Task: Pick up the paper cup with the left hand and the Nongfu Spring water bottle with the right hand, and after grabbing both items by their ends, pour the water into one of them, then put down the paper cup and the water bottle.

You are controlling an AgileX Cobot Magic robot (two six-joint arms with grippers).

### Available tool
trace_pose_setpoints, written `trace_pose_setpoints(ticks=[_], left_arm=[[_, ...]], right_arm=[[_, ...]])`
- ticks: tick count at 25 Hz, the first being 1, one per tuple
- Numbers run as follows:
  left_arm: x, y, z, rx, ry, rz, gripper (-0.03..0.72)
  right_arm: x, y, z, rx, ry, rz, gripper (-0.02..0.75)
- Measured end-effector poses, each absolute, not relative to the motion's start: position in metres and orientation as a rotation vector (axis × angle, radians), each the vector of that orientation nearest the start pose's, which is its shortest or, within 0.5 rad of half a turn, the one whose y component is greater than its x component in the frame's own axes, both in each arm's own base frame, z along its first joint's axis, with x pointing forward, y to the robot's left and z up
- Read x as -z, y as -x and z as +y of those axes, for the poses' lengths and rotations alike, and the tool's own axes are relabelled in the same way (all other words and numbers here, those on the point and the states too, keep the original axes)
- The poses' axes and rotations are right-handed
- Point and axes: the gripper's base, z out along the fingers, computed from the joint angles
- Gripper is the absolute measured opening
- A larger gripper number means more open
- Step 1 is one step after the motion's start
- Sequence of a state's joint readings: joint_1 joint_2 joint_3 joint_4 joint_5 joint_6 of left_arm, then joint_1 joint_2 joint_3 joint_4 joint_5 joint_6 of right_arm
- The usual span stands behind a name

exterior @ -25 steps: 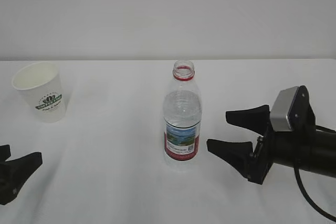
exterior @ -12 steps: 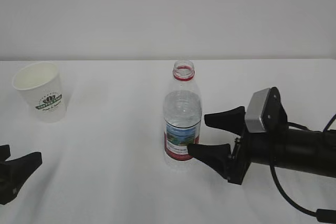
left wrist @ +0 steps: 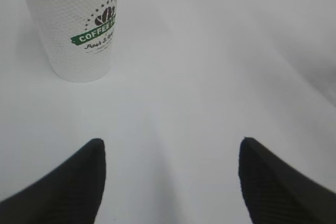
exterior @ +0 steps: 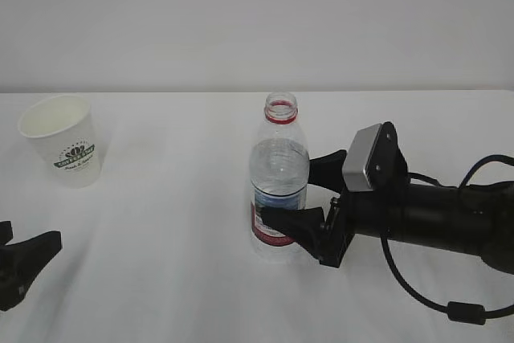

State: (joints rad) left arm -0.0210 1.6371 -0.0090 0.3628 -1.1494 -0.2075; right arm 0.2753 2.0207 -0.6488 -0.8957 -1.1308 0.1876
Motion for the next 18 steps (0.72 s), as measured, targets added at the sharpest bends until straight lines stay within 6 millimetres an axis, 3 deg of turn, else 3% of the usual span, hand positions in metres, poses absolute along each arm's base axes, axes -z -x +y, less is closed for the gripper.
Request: trace_pose_setpoints(ticks=[9, 18], left_arm=[[-0.117, -0.165, -0.032, 0.372, -0.175, 1.975, 0.577], [-0.117, -0.165, -0.032, 0.370, -0.173, 1.975, 0.577]], right_arm=[[-0.082, -0.285, 0.147, -0.764, 0.994, 1.651, 0.664], [-0.088, -0.292, 0.165, -0.774, 1.013, 1.591, 0.663]])
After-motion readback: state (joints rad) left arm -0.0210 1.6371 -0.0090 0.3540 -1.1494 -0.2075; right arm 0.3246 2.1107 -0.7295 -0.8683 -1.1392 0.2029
